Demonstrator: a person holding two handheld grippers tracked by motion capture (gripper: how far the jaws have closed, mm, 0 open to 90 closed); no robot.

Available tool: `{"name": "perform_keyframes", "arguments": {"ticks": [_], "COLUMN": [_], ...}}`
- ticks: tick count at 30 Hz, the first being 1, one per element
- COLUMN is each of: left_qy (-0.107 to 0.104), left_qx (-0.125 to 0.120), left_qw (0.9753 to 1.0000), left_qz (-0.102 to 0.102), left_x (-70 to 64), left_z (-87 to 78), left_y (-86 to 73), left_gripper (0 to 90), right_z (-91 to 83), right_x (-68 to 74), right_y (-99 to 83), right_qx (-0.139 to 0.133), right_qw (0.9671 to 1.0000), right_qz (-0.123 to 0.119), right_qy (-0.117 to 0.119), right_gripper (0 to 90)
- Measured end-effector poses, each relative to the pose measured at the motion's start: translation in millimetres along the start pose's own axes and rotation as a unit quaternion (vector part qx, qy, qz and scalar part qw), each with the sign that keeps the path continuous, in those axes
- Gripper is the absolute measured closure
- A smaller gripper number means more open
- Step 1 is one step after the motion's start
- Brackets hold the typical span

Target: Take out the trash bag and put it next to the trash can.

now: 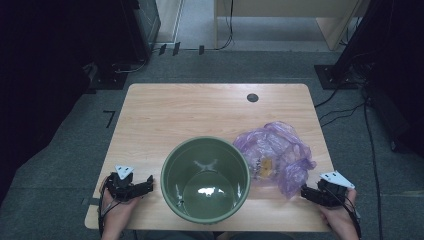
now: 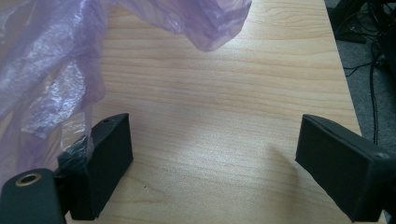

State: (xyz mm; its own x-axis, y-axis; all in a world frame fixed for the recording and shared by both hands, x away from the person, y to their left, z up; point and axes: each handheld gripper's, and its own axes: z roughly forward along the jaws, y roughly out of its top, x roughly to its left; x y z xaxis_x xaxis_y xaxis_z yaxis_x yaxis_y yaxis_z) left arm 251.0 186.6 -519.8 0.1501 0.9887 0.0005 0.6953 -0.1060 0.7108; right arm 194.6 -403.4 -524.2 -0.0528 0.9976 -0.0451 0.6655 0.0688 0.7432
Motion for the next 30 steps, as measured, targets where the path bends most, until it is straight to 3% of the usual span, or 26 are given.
{"name": "perform_keyframes", "arguments": {"ticks": [5,7,11,13,15,18,20,22,25,28,30], "left_qy": [0.000,0.000,0.001,0.001,0.001,0.001,0.000,-0.001,0.000,-0.001,0.000], "left_qx": [0.000,0.001,0.001,0.001,0.001,0.000,0.000,0.001,0.001,0.001,0.001], "left_qw": [1.0000,1.0000,1.0000,1.0000,1.0000,1.0000,1.0000,1.0000,1.0000,1.0000,1.0000], "left_qz": [0.001,0.001,0.001,0.001,0.001,0.001,0.000,0.001,0.001,0.001,0.001], "left_x": [0.3,0.2,0.1,0.1,0.1,0.4,0.3,0.5,0.4,0.5,0.4], "left_z": [0.4,0.6,0.6,0.6,0.6,0.3,-0.2,-0.5,-0.5,-0.3,-0.3], "left_y": [0.5,0.8,0.8,0.8,0.8,0.5,0.0,-0.3,-0.2,-0.1,0.0], "left_gripper": [0.0,0.0,0.0,0.0,0.0,0.0,0.0,0.0,0.0,0.0,0.0], "right_z": [0.9,4.7,16.9,22.0,25.0,20.6,19.2,22.3,27.4,21.5,13.7], "right_x": [7.3,18.0,54.7,76.9,100.9,124.5,135.4,136.9,119.9,97.5,86.0], "right_y": [2.6,8.1,27.5,39.4,56.6,75.6,80.4,77.2,64.0,53.6,49.4], "right_qx": [0.000,0.001,-0.004,-0.009,-0.025,-0.059,-0.064,-0.047,-0.011,0.007,0.011], "right_qw": [1.0000,1.0000,0.9985,0.9970,0.9939,0.9894,0.9869,0.9872,0.9887,0.9841,0.9821], "right_qz": [0.003,-0.003,-0.048,-0.061,-0.071,-0.060,-0.073,-0.083,-0.079,-0.087,-0.102], "right_qy": [0.000,0.007,0.025,0.047,0.080,0.118,0.129,0.128,0.127,0.155,0.158], "right_gripper": [16.2,17.3,33.3,38.4,38.6,37.2,31.1,24.4,16.5,13.6,13.6]}}
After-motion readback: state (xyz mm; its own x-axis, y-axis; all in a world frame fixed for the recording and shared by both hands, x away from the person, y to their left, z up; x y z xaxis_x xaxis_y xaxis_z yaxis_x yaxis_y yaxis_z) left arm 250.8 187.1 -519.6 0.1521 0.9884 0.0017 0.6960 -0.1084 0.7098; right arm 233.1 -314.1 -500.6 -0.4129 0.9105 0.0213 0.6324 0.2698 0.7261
